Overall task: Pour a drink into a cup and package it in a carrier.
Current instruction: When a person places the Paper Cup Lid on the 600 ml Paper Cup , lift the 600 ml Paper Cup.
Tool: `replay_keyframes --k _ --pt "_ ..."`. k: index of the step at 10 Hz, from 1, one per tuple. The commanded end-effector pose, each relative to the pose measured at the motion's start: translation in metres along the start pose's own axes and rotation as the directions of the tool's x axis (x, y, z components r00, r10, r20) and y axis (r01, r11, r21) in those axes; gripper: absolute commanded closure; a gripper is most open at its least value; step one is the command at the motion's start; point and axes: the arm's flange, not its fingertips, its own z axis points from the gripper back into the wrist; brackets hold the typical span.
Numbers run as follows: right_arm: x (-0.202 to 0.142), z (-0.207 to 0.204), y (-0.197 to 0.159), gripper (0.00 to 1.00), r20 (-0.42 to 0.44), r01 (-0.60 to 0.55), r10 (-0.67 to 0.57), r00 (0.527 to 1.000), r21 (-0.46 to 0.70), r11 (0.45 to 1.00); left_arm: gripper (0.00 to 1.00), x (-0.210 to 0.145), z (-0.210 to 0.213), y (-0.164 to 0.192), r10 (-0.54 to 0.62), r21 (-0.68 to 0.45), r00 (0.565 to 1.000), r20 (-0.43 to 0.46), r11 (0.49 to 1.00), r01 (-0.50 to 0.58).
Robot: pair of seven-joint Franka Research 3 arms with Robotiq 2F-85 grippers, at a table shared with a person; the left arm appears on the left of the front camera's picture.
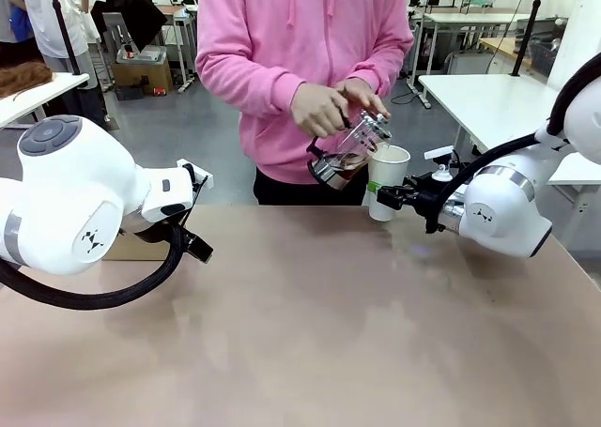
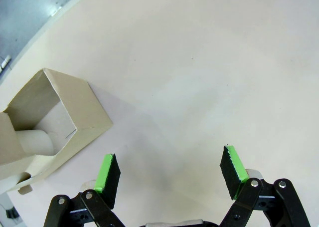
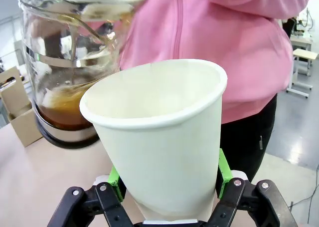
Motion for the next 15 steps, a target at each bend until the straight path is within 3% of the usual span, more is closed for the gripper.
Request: replay_keyframes --k 1,15 --pt "0.0049 -0.0001 0.0031 0.2 0.004 -0.002 0.002 1.0 0.001 1.0 0.0 -0.0002 0.0004 0.0002 0.001 -0.002 1.0 0.001 1.0 -0.001" --pt "0.0049 -0.0001 0.0031 0.2 0.004 -0.002 0.002 1.0 0.001 1.0 0.0 -0.0002 0.0004 0.0002 0.001 -0.002 1.0 0.001 1.0 -0.001"
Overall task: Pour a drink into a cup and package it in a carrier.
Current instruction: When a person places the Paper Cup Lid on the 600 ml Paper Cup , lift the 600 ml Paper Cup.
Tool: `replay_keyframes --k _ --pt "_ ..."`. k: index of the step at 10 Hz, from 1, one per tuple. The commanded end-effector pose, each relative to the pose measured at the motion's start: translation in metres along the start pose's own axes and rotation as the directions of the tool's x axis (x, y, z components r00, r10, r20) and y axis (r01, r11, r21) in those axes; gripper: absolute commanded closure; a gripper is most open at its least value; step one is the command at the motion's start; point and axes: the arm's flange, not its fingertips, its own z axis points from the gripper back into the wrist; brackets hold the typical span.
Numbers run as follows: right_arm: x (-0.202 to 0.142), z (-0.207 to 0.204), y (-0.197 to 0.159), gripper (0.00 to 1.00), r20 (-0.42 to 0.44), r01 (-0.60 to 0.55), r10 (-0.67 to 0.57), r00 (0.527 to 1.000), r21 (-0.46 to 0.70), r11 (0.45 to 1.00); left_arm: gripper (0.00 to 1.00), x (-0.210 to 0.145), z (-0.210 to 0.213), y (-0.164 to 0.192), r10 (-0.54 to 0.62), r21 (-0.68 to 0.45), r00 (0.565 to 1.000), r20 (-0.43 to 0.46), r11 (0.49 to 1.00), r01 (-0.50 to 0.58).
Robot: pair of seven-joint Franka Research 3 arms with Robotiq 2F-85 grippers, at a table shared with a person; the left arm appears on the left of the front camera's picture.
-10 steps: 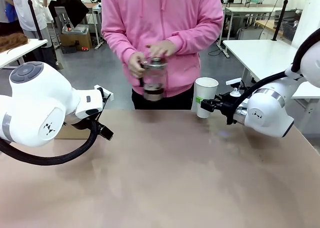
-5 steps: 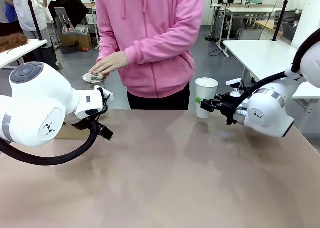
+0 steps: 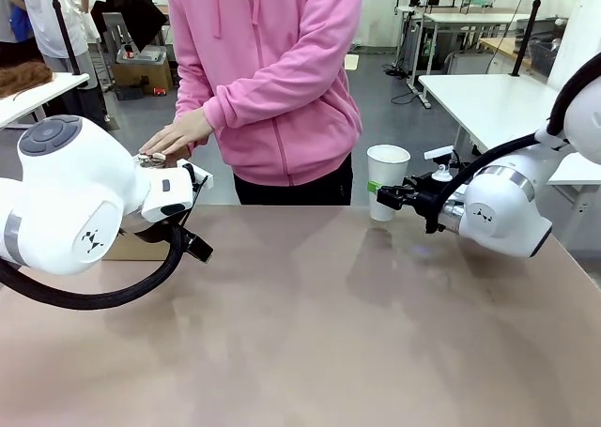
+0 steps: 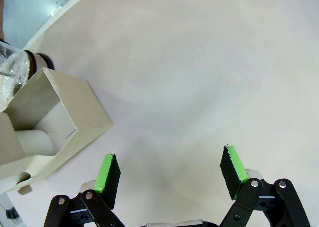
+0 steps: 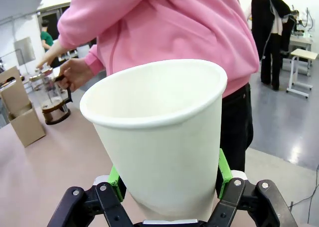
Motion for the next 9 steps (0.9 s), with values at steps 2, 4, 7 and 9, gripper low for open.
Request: replay_keyframes --k 2,4,7,9 --pt "0.005 -0.0001 0.0031 0.2 0.004 -0.002 0.002 1.0 0.001 1.0 0.0 -0.0002 0.0004 0.0002 0.001 -0.002 1.0 0.001 1.0 -0.001" --pt "0.005 -0.0001 0.0031 0.2 0.004 -0.002 0.002 1.0 0.001 1.0 0.0 -0.0002 0.0004 0.0002 0.001 -0.002 1.0 0.001 1.0 -0.001" --pt "0.005 -0.0001 0.0031 0.2 0.004 -0.002 0.002 1.0 0.001 1.0 0.0 -0.0002 0.0004 0.0002 0.001 -0.002 1.0 0.001 1.0 -0.001" --pt "0.005 -0.0001 0.0031 0.2 0.004 -0.002 0.002 1.0 0.001 1.0 0.0 -0.0002 0.0004 0.0002 0.001 -0.002 1.0 0.001 1.0 -0.001"
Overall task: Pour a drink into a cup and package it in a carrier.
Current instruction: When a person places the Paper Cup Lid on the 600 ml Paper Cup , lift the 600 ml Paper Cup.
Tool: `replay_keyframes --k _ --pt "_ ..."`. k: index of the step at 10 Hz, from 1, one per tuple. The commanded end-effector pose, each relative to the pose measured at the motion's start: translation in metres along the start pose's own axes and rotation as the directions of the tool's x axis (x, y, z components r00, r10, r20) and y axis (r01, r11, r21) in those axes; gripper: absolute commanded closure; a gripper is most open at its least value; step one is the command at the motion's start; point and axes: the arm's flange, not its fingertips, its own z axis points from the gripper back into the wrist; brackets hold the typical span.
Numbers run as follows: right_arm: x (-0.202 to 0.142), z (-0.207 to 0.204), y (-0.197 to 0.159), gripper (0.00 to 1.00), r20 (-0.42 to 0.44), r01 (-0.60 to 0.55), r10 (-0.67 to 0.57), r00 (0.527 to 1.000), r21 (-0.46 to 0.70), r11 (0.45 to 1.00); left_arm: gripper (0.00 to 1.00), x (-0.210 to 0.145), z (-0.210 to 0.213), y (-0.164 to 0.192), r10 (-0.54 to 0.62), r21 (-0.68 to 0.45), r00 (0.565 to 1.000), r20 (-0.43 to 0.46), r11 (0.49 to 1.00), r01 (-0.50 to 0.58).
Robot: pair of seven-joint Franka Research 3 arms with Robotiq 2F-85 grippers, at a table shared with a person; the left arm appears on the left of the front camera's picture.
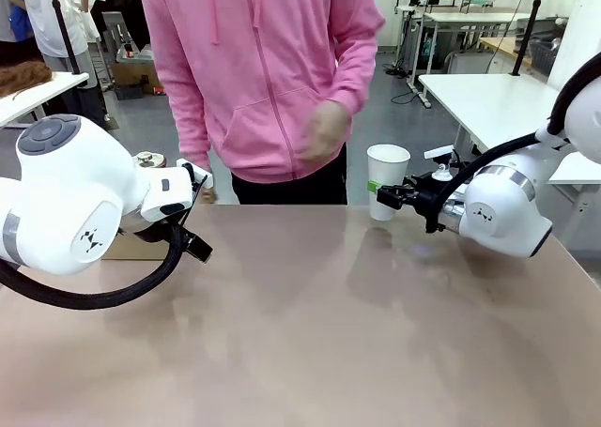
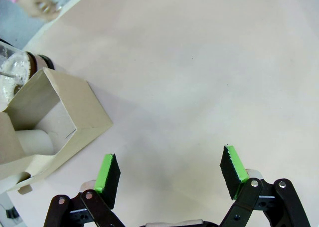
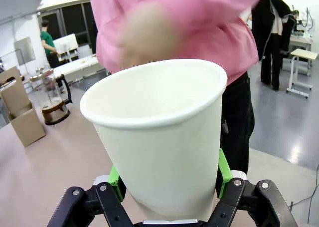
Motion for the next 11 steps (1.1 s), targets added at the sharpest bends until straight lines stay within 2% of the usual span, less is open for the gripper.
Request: replay_keyframes --k 1,11 --pt "0.005 0.0 0.003 0.2 0.004 -0.002 0.002 1.0 0.001 1.0 0.0 -0.0002 0.0004 0.0002 0.001 -0.002 1.0 0.001 1.0 -0.001" --pt "0.005 0.0 0.003 0.2 0.004 -0.002 0.002 1.0 0.001 1.0 0.0 -0.0002 0.0004 0.0002 0.001 -0.002 1.0 0.001 1.0 -0.001"
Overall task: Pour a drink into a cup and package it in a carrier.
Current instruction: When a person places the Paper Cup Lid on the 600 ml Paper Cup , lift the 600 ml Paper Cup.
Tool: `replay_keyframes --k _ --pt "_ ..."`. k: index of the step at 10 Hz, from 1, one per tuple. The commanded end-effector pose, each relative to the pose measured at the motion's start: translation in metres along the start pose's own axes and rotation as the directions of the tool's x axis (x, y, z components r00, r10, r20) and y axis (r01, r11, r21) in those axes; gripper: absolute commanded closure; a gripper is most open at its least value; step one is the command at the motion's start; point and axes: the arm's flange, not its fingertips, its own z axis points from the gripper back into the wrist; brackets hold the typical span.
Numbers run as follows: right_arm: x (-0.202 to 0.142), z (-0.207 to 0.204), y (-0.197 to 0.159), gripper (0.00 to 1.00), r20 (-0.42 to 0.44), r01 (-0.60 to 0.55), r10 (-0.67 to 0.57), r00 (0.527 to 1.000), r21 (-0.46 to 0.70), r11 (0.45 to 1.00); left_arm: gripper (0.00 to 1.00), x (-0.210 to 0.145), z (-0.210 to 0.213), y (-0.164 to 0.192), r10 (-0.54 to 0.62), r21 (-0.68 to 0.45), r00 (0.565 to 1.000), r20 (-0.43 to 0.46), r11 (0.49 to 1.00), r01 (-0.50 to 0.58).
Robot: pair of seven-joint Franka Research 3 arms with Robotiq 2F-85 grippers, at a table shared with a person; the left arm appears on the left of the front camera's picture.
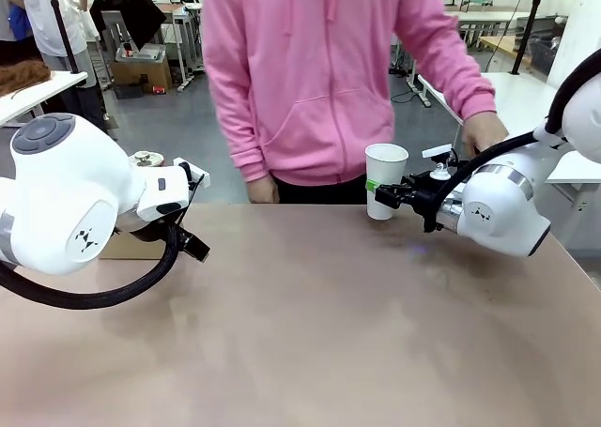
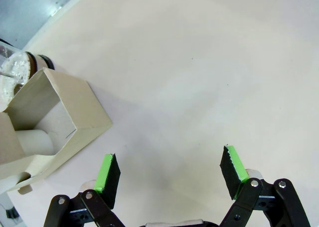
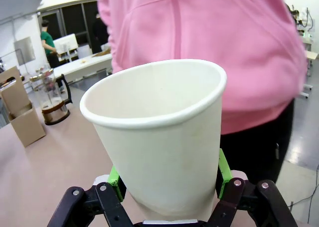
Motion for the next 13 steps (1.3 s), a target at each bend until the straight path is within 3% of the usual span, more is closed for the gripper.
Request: replay_keyframes --k 1,13 --pt "0.005 0.0 0.003 0.2 0.004 -0.002 0.002 1.0 0.001 1.0 0.0 -0.0002 0.0004 0.0002 0.001 -0.002 1.0 0.001 1.0 -0.001" --pt "0.005 0.0 0.003 0.2 0.004 -0.002 0.002 1.0 0.001 1.0 0.0 -0.0002 0.0004 0.0002 0.001 -0.002 1.0 0.001 1.0 -0.001"
